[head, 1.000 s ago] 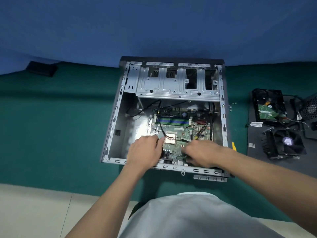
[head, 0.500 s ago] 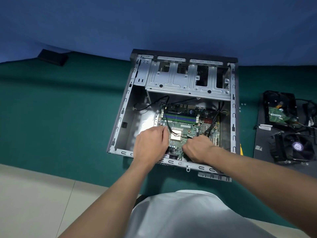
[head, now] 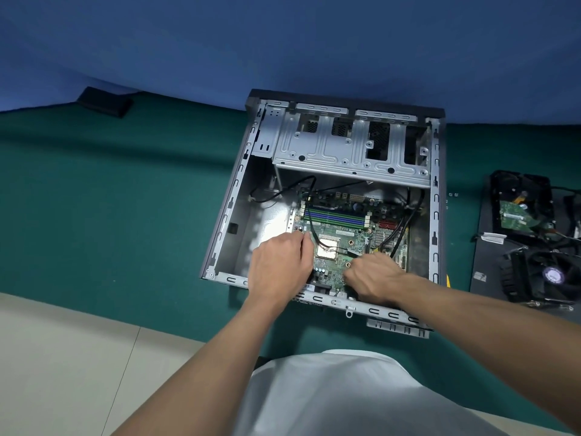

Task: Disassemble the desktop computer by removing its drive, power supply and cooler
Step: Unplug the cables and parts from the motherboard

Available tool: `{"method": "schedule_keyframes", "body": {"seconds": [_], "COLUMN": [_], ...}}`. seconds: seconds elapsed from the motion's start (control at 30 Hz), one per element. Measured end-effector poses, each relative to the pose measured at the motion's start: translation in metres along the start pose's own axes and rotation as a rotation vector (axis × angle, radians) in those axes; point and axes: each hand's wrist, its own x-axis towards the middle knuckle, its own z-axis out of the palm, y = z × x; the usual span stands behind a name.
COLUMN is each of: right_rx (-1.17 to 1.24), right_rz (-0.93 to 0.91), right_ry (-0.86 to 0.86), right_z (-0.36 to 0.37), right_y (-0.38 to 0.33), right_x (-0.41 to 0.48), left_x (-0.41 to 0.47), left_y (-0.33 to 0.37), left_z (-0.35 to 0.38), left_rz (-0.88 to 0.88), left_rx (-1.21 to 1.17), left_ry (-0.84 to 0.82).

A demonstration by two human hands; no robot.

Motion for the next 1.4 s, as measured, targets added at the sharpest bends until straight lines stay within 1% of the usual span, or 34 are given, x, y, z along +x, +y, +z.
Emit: {"method": "schedule_keyframes", "body": {"seconds": [0.13, 0.33, 0.53, 0.7, 0.77, 0.83, 0.87, 0.93, 0.97, 1.03, 1.1, 1.17, 1.23, 1.27, 1.33, 1.4], "right_rx": [0.056, 0.095, 0.08, 0.191, 0.207, 0.155, 0.114, 0.049, 0.044, 0.064, 0.16, 0.354, 0.542, 0.6, 0.625, 0.596], "right_rz": [0.008, 0.044, -0.036, 0.042, 0.073, 0.121, 0.16, 0.24, 0.271, 0.291, 0.272, 0.23, 0.162, 0.117, 0.033, -0.035], "right_ry": [0.054, 0.054, 0.086, 0.086, 0.107, 0.152, 0.174, 0.192, 0.187, 0.174, 0.212, 0.307, 0.399, 0.408, 0.35, 0.239], "right_z": [0.004, 0.005, 0.003, 0.003, 0.0, -0.004, -0.006, -0.01, -0.011, -0.014, -0.02, -0.03, -0.043, -0.049, -0.061, -0.066], "right_y": [0.0, 0.002, -0.002, 0.001, 0.001, -0.002, -0.003, -0.003, -0.003, -0.002, -0.002, -0.003, -0.009, -0.014, -0.024, -0.034], "right_x": [-0.001, -0.005, -0.004, -0.009, -0.013, -0.016, -0.017, -0.018, -0.018, -0.017, -0.012, -0.002, 0.014, 0.022, 0.038, 0.05], "left_x": [0.0, 0.0, 0.0, 0.0, 0.0, 0.001, 0.002, 0.009, 0.013, 0.022, 0.032, 0.04, 0.044, 0.045, 0.046, 0.046], "left_y": [0.002, -0.001, -0.001, -0.002, -0.001, -0.003, -0.007, -0.021, -0.031, -0.051, -0.067, -0.078, -0.083, -0.084, -0.084, -0.083], "left_z": [-0.001, 0.002, 0.002, 0.003, 0.003, 0.0, -0.003, -0.009, -0.013, -0.024, -0.03, -0.031, -0.029, -0.029, -0.027, -0.026], "left_rz": [0.0, -0.016, -0.011, -0.006, -0.018, -0.034, -0.024, -0.015, -0.035, -0.137, -0.232, -0.271, -0.28, -0.282, -0.274, -0.269], "left_rx": [0.005, 0.031, 0.036, 0.017, -0.002, -0.027, -0.011, 0.121, 0.193, 0.286, 0.316, 0.282, 0.25, 0.237, 0.234, 0.236], "left_ry": [-0.001, -0.009, -0.001, -0.015, 0.012, 0.077, 0.118, 0.16, 0.142, 0.07, -0.091, -0.214, -0.217, -0.192, -0.149, -0.134]}}
